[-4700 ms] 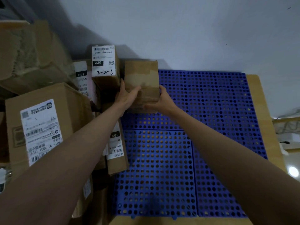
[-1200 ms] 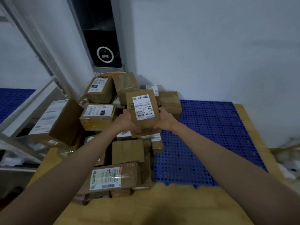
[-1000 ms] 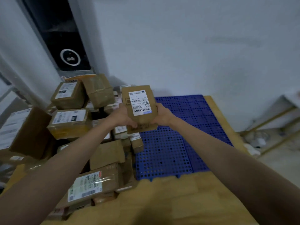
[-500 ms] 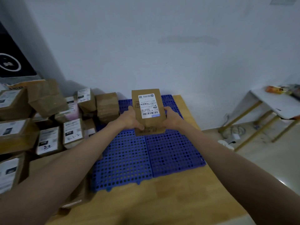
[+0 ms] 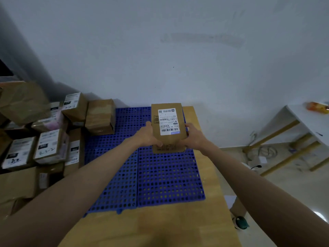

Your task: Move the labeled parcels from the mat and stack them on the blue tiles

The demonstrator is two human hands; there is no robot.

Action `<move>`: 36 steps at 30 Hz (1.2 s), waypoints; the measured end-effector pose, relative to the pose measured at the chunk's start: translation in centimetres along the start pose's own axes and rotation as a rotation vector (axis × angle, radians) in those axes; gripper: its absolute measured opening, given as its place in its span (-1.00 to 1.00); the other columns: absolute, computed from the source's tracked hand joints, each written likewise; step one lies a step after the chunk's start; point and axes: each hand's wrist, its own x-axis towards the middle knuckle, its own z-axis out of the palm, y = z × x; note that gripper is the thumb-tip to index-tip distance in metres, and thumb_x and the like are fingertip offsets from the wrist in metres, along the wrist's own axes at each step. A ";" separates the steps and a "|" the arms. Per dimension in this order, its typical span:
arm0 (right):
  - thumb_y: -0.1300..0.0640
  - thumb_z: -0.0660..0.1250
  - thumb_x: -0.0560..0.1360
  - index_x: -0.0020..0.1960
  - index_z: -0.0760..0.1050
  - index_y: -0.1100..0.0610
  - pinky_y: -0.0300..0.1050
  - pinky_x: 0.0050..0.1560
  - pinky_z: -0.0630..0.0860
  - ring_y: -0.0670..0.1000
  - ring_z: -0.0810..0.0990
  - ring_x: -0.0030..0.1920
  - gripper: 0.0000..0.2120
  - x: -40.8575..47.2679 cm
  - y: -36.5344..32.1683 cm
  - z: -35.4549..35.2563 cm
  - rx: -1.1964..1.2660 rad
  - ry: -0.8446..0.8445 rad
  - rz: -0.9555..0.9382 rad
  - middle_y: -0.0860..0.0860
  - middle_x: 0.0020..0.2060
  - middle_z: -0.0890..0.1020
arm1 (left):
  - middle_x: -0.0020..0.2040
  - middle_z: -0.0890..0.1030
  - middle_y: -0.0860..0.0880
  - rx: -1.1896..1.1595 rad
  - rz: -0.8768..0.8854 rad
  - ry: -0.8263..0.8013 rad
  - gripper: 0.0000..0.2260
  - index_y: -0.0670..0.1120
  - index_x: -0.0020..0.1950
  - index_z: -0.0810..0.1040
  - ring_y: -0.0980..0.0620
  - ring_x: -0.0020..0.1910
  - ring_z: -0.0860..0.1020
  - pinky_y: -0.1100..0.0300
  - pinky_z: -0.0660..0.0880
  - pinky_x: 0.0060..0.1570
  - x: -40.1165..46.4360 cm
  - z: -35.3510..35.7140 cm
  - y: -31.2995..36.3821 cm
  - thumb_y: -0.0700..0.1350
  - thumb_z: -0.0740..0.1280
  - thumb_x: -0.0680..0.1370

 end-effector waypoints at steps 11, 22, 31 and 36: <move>0.22 0.50 0.38 0.52 0.13 0.08 0.03 0.06 0.60 0.12 0.56 0.13 -0.17 8.5 2.2 -3.0 0.024 0.007 0.028 0.13 0.23 0.53 | 0.26 0.47 -0.15 0.005 0.012 -0.003 -0.14 -0.16 0.46 0.08 -0.13 0.15 0.51 0.00 0.52 0.10 8.8 -0.4 2.9 -0.07 0.57 0.38; 0.24 0.49 0.39 0.50 0.21 0.11 0.02 0.07 0.61 0.07 0.56 0.07 -0.24 19.8 3.3 -4.4 0.007 0.003 0.079 0.10 0.20 0.56 | 0.21 0.50 -0.13 0.016 0.038 -0.038 -0.21 -0.15 0.45 0.12 -0.10 0.08 0.55 -0.06 0.54 0.10 20.0 -1.8 3.7 -0.11 0.54 0.40; 0.29 0.46 0.41 0.49 0.20 0.13 0.07 0.12 0.58 0.11 0.54 0.15 -0.26 26.0 5.1 -2.7 0.024 -0.015 0.113 0.13 0.25 0.53 | 0.20 0.50 -0.14 0.016 0.014 -0.061 -0.27 -0.15 0.44 0.14 -0.09 0.02 0.56 -0.04 0.57 0.03 26.7 -1.0 1.7 -0.06 0.50 0.44; 0.27 0.45 0.42 0.49 0.18 0.16 0.10 0.19 0.55 0.15 0.53 0.21 -0.27 27.7 6.1 -2.3 0.012 -0.017 0.144 0.15 0.25 0.52 | 0.25 0.47 -0.16 0.000 0.036 -0.087 -0.27 -0.12 0.47 0.13 -0.05 -0.04 0.52 0.06 0.50 -0.09 28.7 -0.1 1.2 -0.07 0.48 0.45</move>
